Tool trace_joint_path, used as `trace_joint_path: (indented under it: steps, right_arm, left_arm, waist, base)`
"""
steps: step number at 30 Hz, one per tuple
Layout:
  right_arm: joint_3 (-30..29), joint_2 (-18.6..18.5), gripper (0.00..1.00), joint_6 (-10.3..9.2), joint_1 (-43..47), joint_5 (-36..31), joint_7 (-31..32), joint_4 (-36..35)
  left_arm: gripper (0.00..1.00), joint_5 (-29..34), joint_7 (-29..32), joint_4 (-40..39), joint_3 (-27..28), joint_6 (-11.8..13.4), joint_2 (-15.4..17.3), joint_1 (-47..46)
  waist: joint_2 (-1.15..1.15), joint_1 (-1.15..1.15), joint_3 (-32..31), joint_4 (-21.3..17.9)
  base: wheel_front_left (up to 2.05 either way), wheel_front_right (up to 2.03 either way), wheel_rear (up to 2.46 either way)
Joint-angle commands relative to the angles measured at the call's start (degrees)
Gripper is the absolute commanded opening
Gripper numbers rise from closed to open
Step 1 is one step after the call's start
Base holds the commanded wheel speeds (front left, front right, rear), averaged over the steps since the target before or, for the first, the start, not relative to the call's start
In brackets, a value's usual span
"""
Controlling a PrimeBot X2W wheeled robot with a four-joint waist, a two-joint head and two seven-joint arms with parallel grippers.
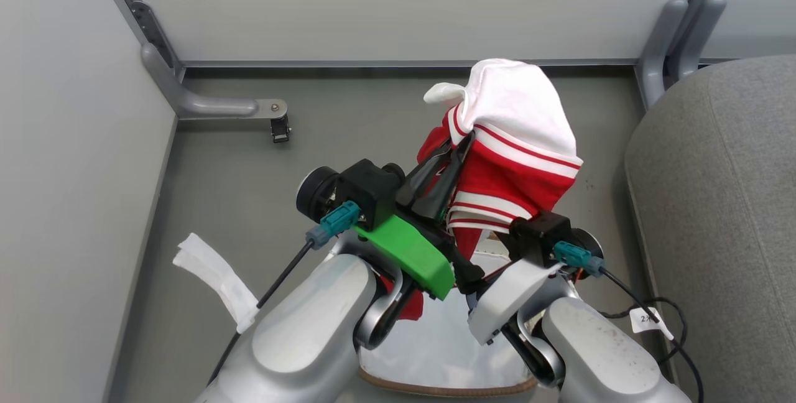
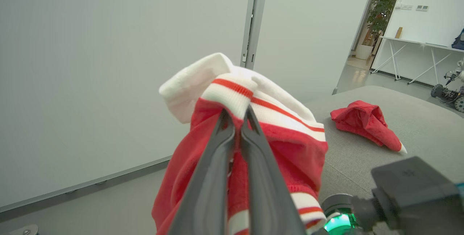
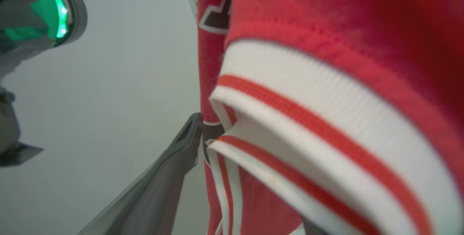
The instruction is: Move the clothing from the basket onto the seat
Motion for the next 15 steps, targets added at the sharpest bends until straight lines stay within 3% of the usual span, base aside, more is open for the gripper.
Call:
trace_joint_path:
  steps: [1,3,4,5,6,12,13,14,15]
  right_arm:
    - [-0.03,-0.28,1.00,-0.06,-0.66,-0.54,-0.11,0.51]
    - [-0.20,-0.28,1.00,-0.06,-1.12,-0.75,-0.11,1.04]
    - [-0.26,-0.28,0.77,-0.06,-1.23,-0.83,-0.11,1.49]
    - [-0.34,-0.28,0.33,-0.06,-1.42,-0.69,-0.11,1.83]
    - [-0.05,-0.28,0.00,-0.06,-1.53,-0.19,-0.11,2.17]
    - [-0.41,-0.31,0.00,-0.07,-1.88,0.74,-0.11,1.74]
    - [-0.84,-0.31,0.00,-0.06,-1.80,0.48,-0.11,1.50]
    - [-1.23,-0.31,0.00,-0.06,-1.59,0.28,-0.11,1.26]
    - [-1.54,-0.28,0.00,-0.06,-1.34,0.18,-0.11,1.07]
  left_arm:
    - [0.00,-0.23,-0.20,-0.38,-0.45,0.49,0.09,-0.93]
    - [0.00,-0.82,-0.20,-0.57,-1.01,0.61,0.11,-1.07]
    - [0.00,-0.97,-0.20,-0.59,-1.33,0.64,0.11,-1.16]
    - [0.00,-1.24,-0.20,-0.66,-1.56,0.78,0.11,-1.20]
    - [0.00,-1.38,-0.20,-0.71,-1.67,0.86,0.10,-1.25]
    - [0.00,-0.65,-0.19,-0.45,-0.54,1.54,0.09,-1.06]
    - [0.41,-0.34,-0.19,-0.42,-0.22,1.68,0.09,-0.87]
    - [0.90,-0.36,-0.18,-0.15,0.07,1.72,0.11,-0.37]
    - [1.00,0.04,-0.16,-0.14,0.23,1.67,0.10,-0.25]
  waist:
    - [0.00,0.00,0.02,0.11]
    - [0.00,0.00,0.11,0.28]
    - [0.00,0.00,0.20,0.37]
    - [0.00,0.00,0.28,0.45]
    - [0.00,0.00,0.35,0.53]
    - [0.00,0.00,1.00,-0.27]
    - [0.00,0.00,1.10,-0.58]
    - [0.00,0.00,1.24,-1.17]
    - [0.00,0.00,1.32,-1.60]
  base:
    - [0.00,0.00,0.00]
    - [0.00,0.00,0.00]
    - [0.00,0.00,0.00]
    - [0.00,0.00,0.00]
    - [0.00,0.00,0.00]
    - [0.00,0.00,0.00]
    - [0.00,0.00,0.00]
    - [0.00,0.00,0.00]
    - [0.00,0.00,0.00]
